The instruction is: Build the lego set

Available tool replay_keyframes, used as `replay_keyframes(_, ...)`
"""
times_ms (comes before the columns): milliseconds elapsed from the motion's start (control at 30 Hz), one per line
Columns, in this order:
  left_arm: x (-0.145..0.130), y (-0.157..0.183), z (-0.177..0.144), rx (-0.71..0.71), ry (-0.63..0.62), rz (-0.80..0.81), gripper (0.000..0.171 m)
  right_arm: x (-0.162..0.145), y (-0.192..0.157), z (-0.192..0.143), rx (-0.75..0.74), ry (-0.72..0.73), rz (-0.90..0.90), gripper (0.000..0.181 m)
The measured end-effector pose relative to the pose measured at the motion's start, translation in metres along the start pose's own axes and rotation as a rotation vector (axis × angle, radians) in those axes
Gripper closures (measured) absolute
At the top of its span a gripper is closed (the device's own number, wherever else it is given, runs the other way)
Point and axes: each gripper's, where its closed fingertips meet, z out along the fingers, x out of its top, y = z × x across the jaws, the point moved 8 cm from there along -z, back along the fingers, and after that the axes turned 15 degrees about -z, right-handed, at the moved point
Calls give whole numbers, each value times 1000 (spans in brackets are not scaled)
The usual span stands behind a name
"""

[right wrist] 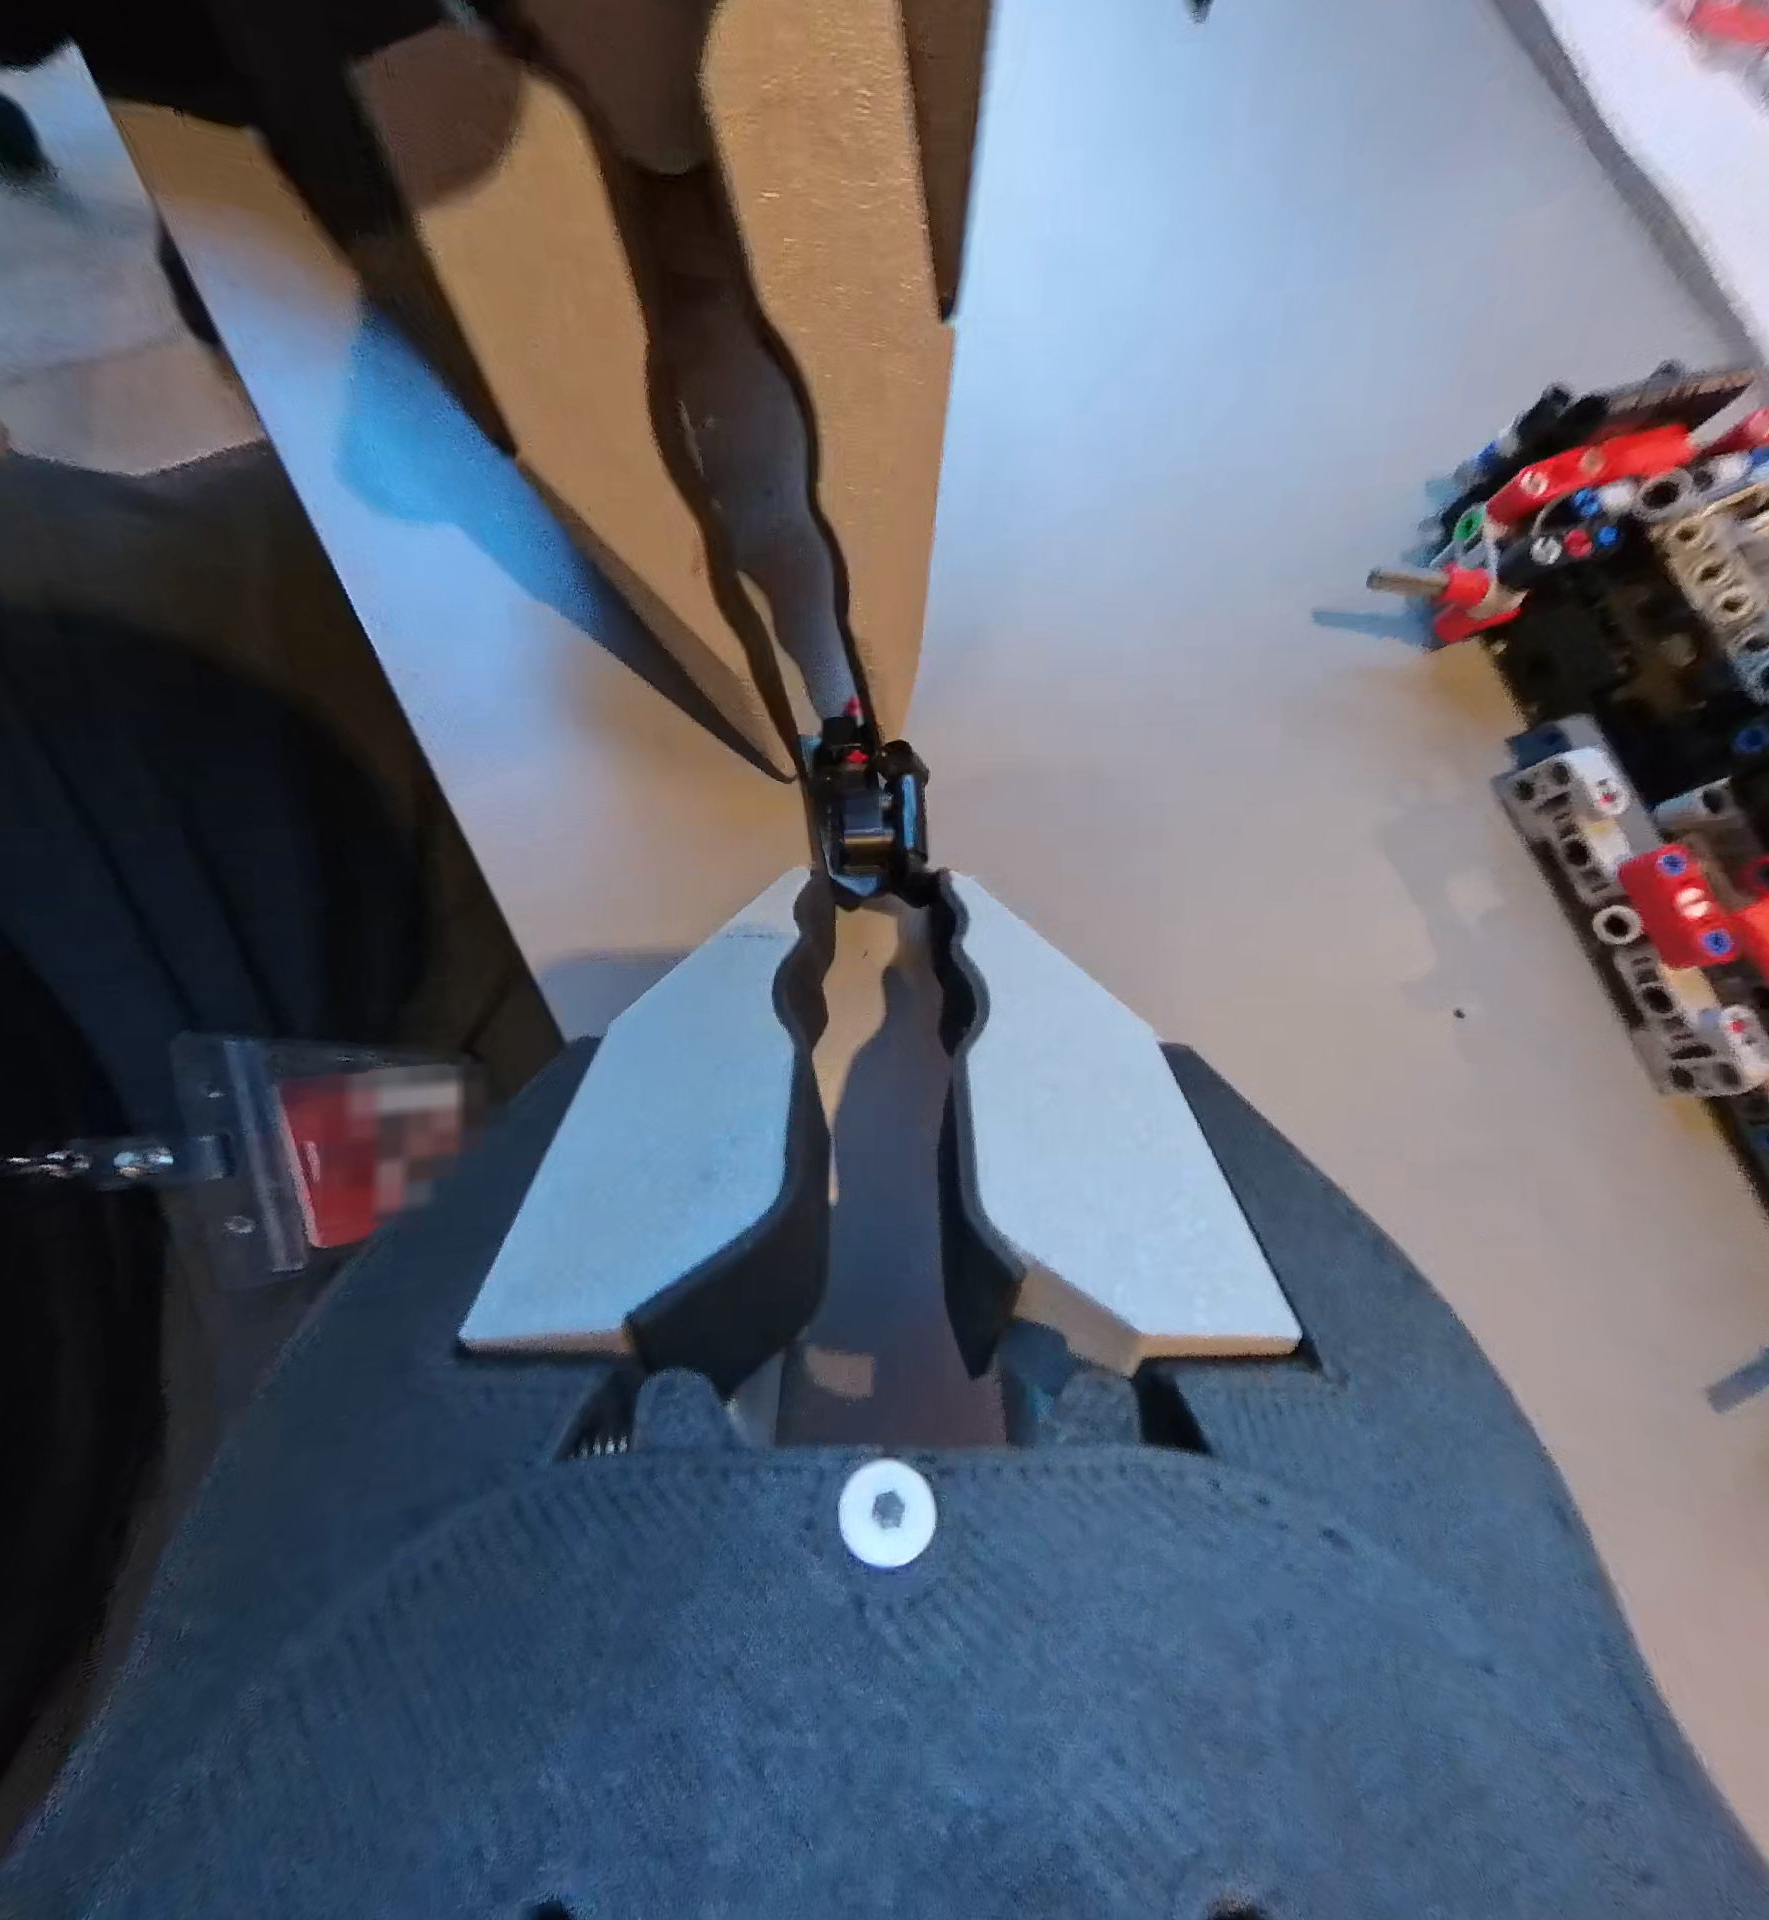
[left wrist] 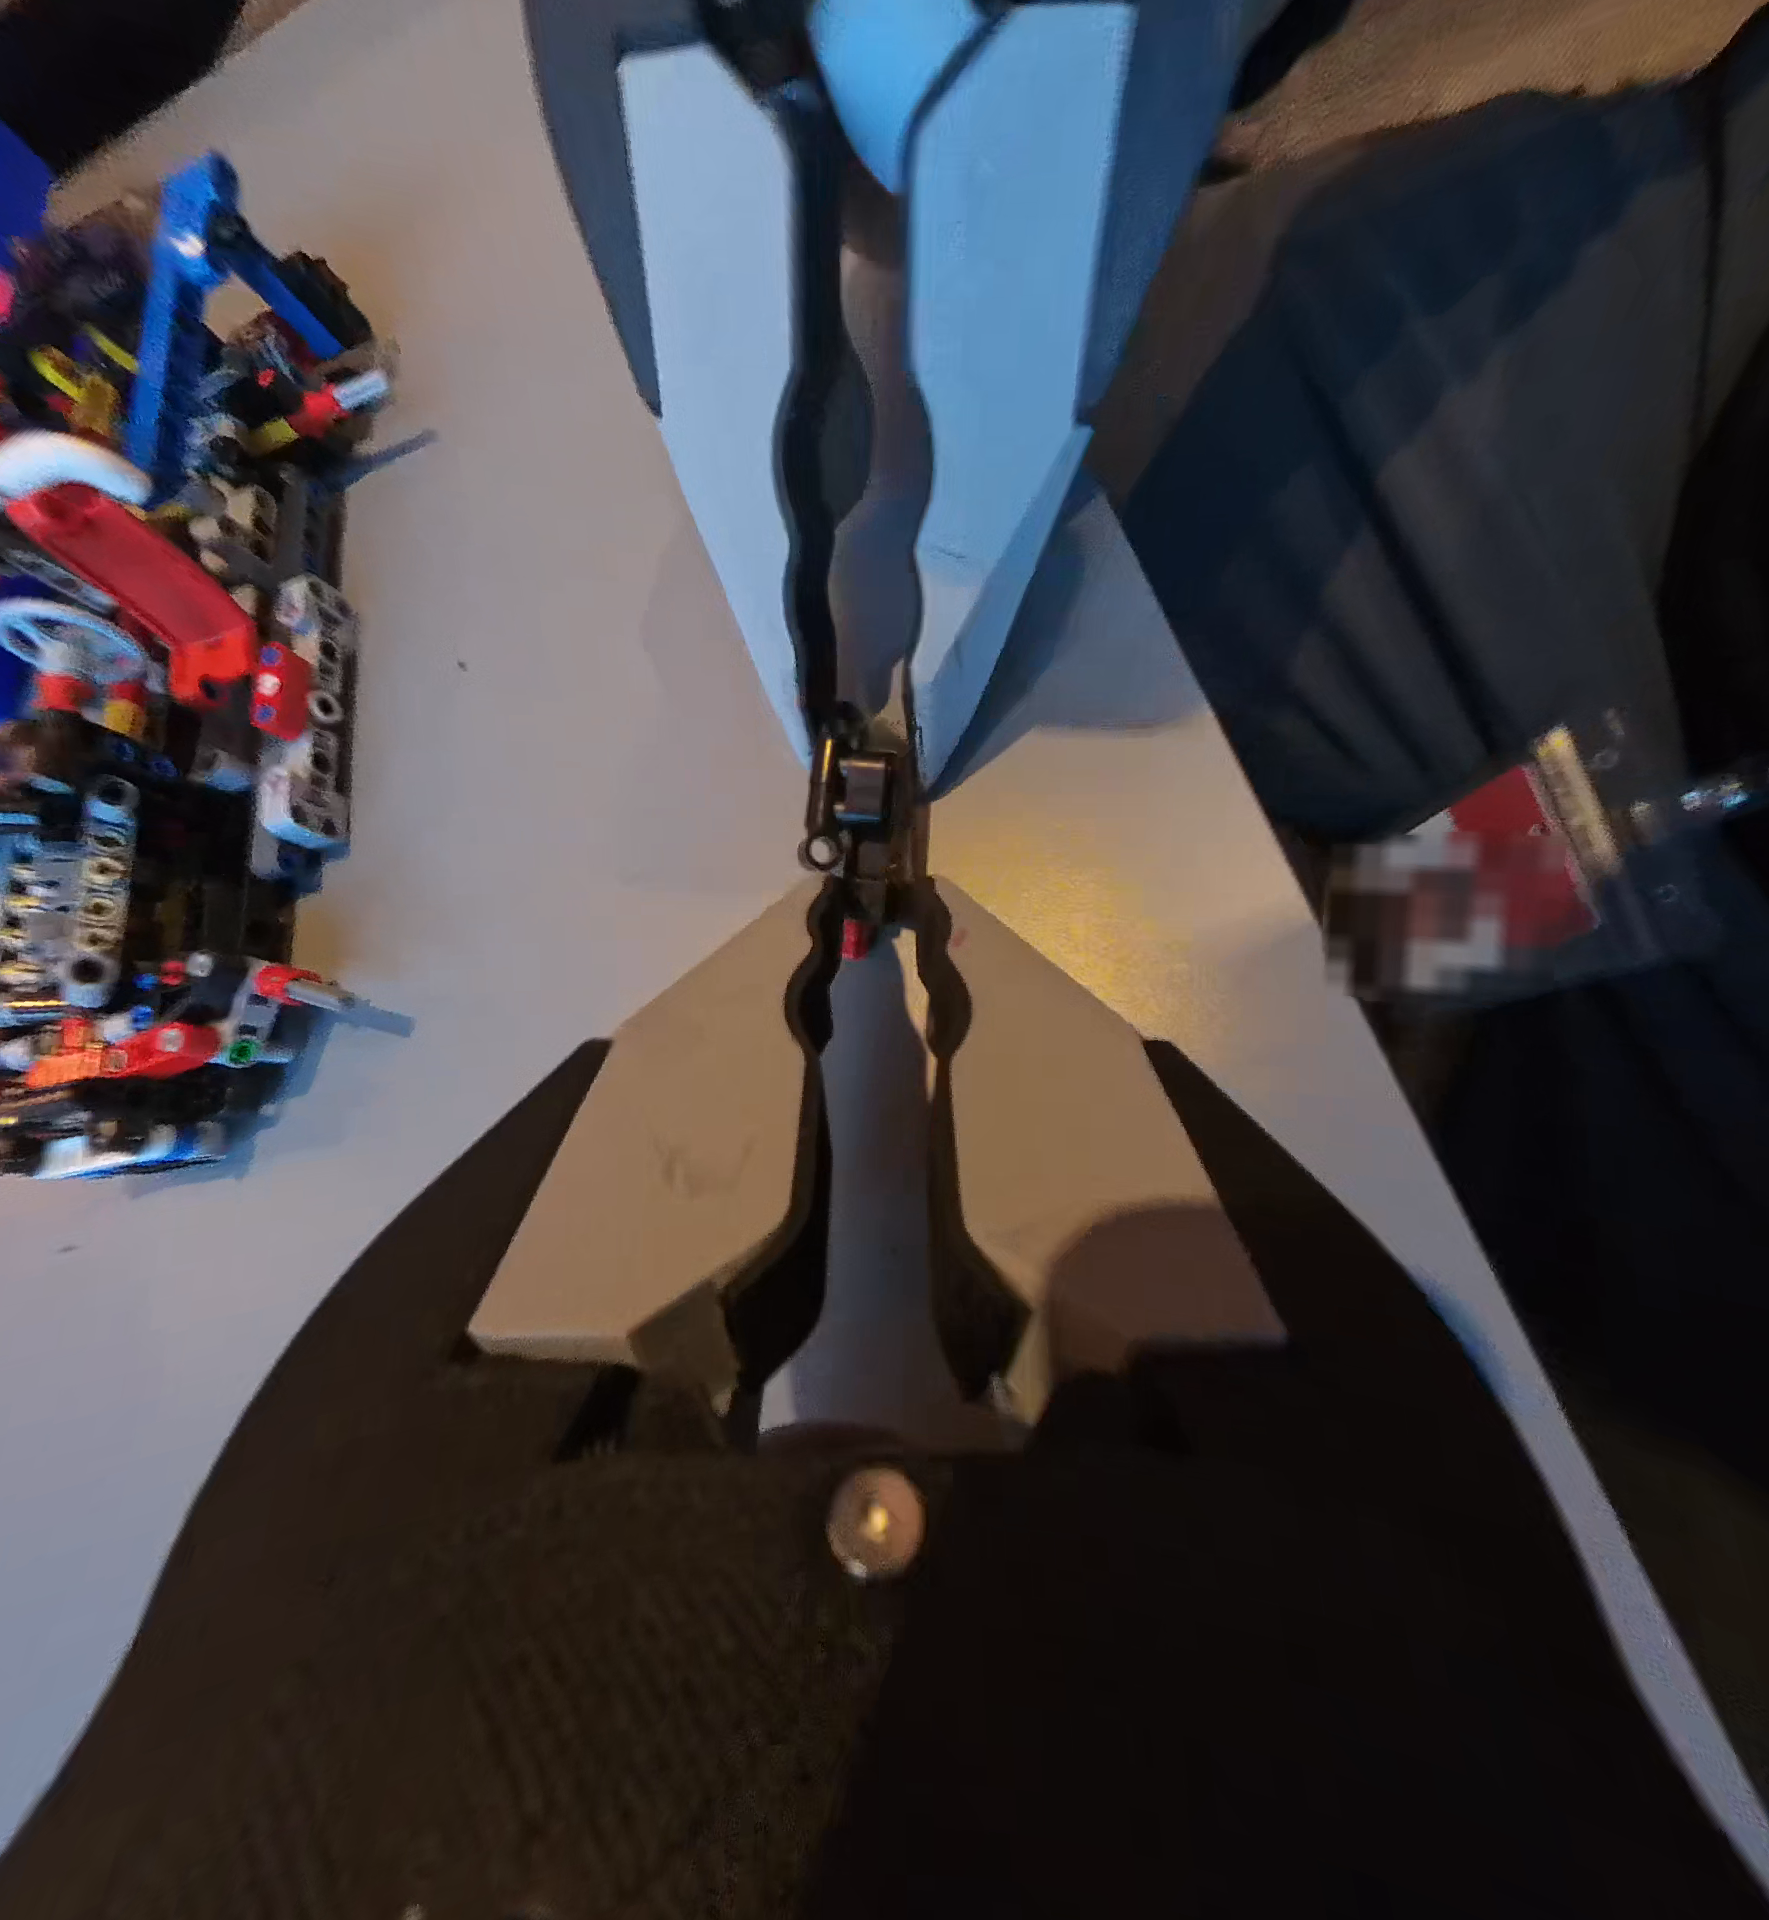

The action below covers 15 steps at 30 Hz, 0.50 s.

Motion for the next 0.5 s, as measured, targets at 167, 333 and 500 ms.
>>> replay_keyframes(167,-1,1,0,41,11,35,161,-1,8,0,103,22,139,167)
replay_keyframes(333,-1,0,1,2,8,17,161,0,5,-3,31,-23,9,160)
replay_keyframes(500,0,0,0,-110,-9,-30,161,16,-5,-2,-15,7,-235,144)
